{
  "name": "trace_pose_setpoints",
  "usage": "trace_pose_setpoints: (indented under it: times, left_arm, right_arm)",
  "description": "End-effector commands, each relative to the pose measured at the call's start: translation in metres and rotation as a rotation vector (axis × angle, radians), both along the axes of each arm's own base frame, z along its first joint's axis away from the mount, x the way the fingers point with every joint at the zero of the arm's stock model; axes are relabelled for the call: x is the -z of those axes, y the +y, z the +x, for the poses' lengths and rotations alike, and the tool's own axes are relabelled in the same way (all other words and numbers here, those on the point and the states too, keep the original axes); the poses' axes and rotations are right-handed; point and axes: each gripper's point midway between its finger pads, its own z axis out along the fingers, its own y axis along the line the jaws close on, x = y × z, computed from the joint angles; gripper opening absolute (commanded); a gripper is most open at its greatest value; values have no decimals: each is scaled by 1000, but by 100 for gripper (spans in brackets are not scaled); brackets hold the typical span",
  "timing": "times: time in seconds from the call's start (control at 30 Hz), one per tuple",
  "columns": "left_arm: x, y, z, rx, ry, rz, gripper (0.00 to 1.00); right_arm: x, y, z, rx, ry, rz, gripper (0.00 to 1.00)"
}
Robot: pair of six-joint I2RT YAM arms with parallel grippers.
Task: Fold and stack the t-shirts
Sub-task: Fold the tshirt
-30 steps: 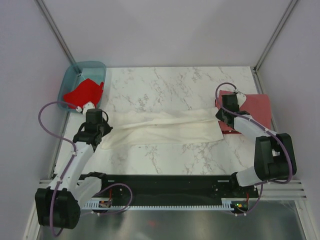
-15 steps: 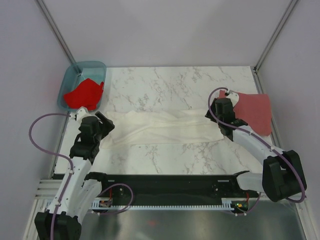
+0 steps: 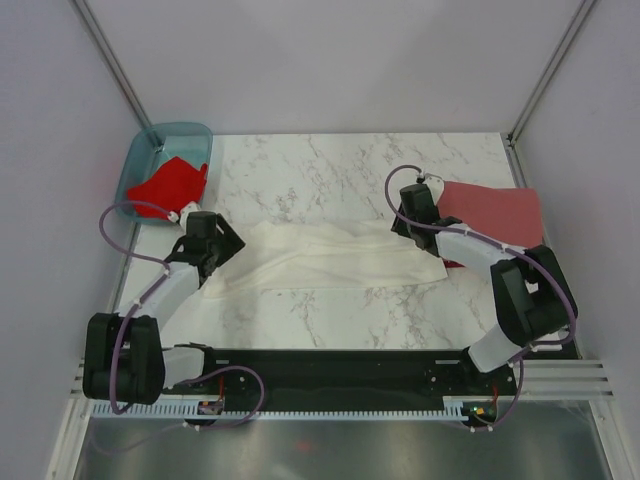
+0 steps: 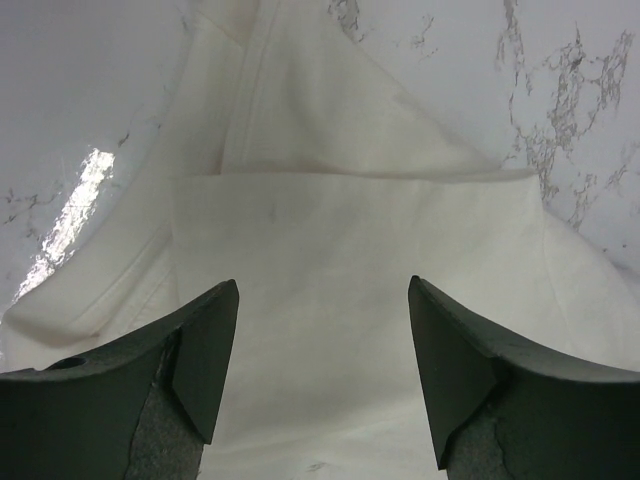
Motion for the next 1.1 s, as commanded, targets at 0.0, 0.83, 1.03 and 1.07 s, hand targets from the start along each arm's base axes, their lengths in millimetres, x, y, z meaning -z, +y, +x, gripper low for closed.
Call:
trace_pose_setpoints:
  times: [0.0,0.83,1.03,1.07]
  left_arm:
    - [-21,-1,27,-45,-86,-33,76]
    - [-12,34,17,-216,-72,42,78]
    - [-4,40,17,-234,-47,63,79]
    - [-2,40,17,-231,-38,60,79]
  right_arm:
    - [12,3,7,43,20,28,41]
    - [23,-1,70,127,32,82,54]
    - [24,-28,63,213,43,80,54]
    - [29,-32,63,225,55,90,54]
